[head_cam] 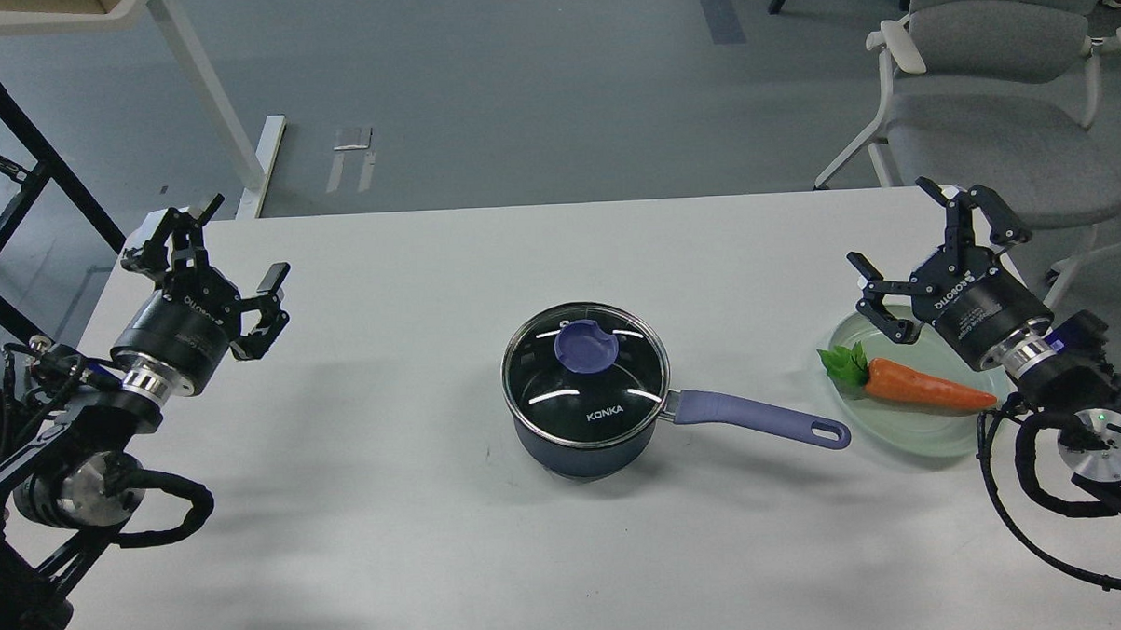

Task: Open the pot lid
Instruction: 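Move the right gripper toward the purple saucepan handle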

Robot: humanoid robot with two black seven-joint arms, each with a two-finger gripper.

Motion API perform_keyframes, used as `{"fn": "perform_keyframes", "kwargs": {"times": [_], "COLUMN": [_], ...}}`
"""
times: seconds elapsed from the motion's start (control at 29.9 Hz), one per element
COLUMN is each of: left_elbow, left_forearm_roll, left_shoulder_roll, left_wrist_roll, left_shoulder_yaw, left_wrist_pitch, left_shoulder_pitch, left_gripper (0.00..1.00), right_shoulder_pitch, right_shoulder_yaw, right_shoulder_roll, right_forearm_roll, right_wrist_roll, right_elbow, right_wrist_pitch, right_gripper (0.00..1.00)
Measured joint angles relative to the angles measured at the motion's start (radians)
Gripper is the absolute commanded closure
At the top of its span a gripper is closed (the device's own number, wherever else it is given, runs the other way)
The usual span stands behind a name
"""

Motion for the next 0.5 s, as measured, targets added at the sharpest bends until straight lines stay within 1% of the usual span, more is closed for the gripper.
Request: {"fn": "perform_keyframes", "kwargs": {"times": [0.2,0.33,0.43,0.5], "left_elbow": [-0.005,-0.005,-0.005,-0.005], "left_forearm_roll": [0.0,-0.001,-0.005,-0.008], "left_shoulder_roll": [-0.007,0.004,0.017,0.024], "left_wrist_roll": [-0.001,0.001,-0.002,-0.004], "left_shoulder_yaw": [0.007,0.013,0.013,0.013], "left_wrist_pitch": [0.025,0.031,0.021,0.015], "left_shoulder_pitch": [0.006,0.002,-0.006,-0.011], "left_gripper": [0.01,0.01,0.01,0.01], "right_shoulder_pitch": [0.0,0.027,0.095,0.148], "right_shoulder_yaw": [0.007,0.014,0.013,0.009], "right_shoulder_roll": [-0.007,-0.052,-0.116,-0.169], "right_forearm_roll": [-0.004,-0.029,-0.159,-0.292], "right_wrist_roll": [0.0,0.0,0.0,0.0], "right_elbow": [0.004,0.026,0.081,0.137], "right_wrist_pitch": [0.003,0.005,-0.001,-0.017], "right_gripper": [0.0,0.0,0.0,0.0]}}
